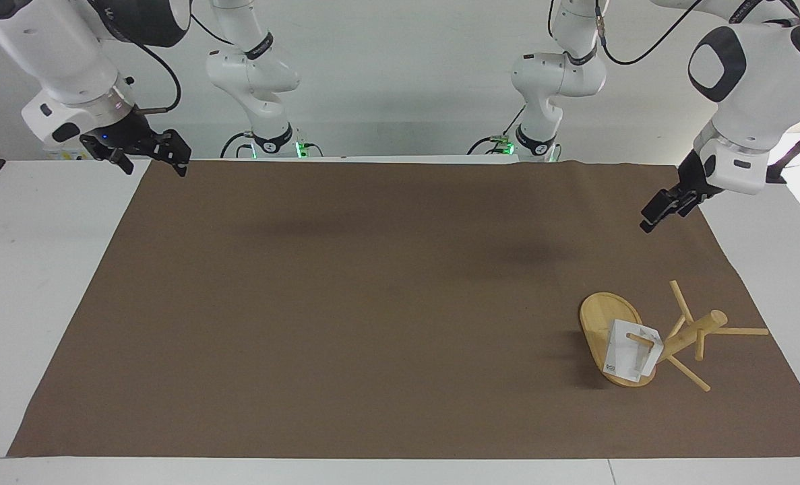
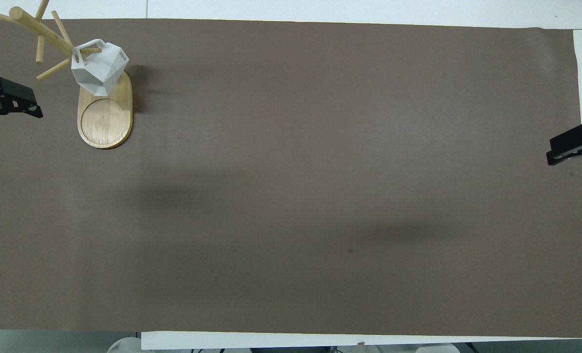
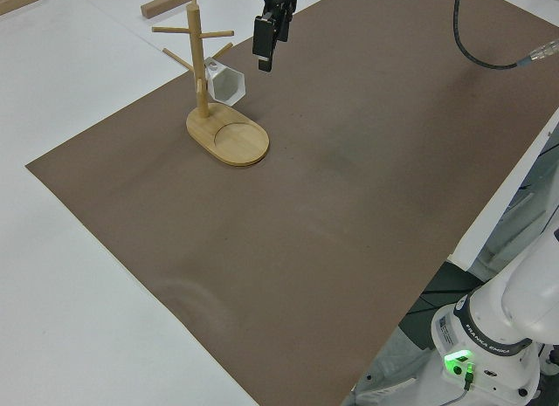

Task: Hang cup on rack

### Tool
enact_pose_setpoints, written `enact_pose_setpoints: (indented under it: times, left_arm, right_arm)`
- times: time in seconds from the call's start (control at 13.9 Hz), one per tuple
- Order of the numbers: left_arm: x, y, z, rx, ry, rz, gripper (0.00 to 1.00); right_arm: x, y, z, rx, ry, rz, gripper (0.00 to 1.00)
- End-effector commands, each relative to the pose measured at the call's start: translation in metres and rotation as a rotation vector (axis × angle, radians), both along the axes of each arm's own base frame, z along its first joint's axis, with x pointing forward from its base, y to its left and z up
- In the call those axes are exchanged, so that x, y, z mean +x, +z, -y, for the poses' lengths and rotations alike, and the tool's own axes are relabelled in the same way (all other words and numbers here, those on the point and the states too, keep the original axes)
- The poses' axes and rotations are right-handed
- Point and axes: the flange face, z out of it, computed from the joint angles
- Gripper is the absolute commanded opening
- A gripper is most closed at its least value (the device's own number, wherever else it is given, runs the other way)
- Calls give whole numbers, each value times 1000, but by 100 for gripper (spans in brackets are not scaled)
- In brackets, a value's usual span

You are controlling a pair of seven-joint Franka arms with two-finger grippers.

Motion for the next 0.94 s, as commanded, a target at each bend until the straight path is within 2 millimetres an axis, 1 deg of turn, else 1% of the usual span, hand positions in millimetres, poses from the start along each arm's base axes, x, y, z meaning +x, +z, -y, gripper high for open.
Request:
enact_pose_setpoints:
  times: [0.0,0.29,0.36,0.51,0.72,0.87]
  left_arm:
    - [-19,27,-3,5,-153,-22,99]
    - [-31,44,-7,-2,-288,1,99]
    - [-36,51,-7,-5,-306,6,99]
    - [-46,62,-13,-8,-300,10,99]
    - [-46,62,-9,-9,-299,21,99]
    - [-48,65,-10,-10,-296,26,99]
  right_arm:
    - [-2,-1,1,15,-12,8,99]
    - [-2,-2,1,15,-14,8,99]
    - [-2,-2,1,15,-14,8,99]
    - [-3,-3,5,16,-20,5,99]
    - [-3,-3,5,16,-19,3,99]
    - [-3,-3,5,16,-19,3,99]
